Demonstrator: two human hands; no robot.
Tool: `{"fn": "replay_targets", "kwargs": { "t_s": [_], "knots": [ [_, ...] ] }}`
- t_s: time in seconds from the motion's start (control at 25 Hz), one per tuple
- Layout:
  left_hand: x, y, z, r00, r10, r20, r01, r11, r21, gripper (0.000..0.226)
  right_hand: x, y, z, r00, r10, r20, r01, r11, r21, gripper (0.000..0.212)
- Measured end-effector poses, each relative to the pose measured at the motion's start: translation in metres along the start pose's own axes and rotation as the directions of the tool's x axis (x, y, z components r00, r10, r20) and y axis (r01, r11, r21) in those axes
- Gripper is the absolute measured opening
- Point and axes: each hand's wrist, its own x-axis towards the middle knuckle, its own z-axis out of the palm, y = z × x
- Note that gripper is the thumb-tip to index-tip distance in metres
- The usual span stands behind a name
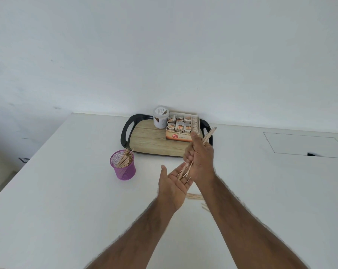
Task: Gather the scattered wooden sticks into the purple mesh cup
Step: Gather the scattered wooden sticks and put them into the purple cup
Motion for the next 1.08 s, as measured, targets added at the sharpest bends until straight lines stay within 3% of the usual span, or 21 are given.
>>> {"fn": "replay_targets", "kwargs": {
  "t_s": [0.12,0.36,0.48,0.72,0.84,0.92,0.96,1.08],
  "knots": [
    [-0.001,0.005,0.016,0.997,0.044,0.059,-0.038,0.995,-0.097,0.080,-0.008,0.007,0.001,1.000,-0.013,0.025,0.013,1.000,0.009,0.027],
    [-0.003,0.016,0.031,0.996,0.076,0.050,-0.067,0.983,-0.171,0.063,-0.020,0.018,0.010,0.999,-0.020,0.045,0.019,1.000,0.007,0.005],
    [-0.002,0.021,0.033,0.995,0.080,0.058,-0.068,0.982,-0.177,0.058,-0.026,0.020,0.015,0.999,0.002,0.032,-0.001,0.999,-0.036,0.014],
    [0.002,0.029,0.029,0.988,0.147,0.047,-0.140,0.982,-0.127,0.032,-0.034,0.021,0.030,0.996,0.009,0.088,-0.017,0.996,0.092,0.029],
    [0.003,0.027,0.033,0.997,0.075,0.007,-0.073,0.982,-0.176,0.031,-0.037,0.020,0.033,0.992,-0.084,0.096,0.087,0.996,-0.029,0.034],
    [0.005,0.024,0.039,0.989,-0.091,0.117,0.119,0.957,-0.265,0.016,-0.039,0.013,0.035,0.990,-0.079,0.118,0.080,0.997,-0.006,0.050],
    [0.006,0.023,0.038,0.984,-0.112,0.137,0.144,0.956,-0.255,0.014,-0.039,0.011,0.036,0.989,-0.071,0.130,0.071,0.997,0.006,0.060],
    [0.003,0.024,0.031,0.984,0.129,-0.123,-0.130,0.992,0.000,0.033,-0.038,0.009,0.038,0.995,-0.052,0.090,0.048,0.997,0.053,0.069]
  ]
}}
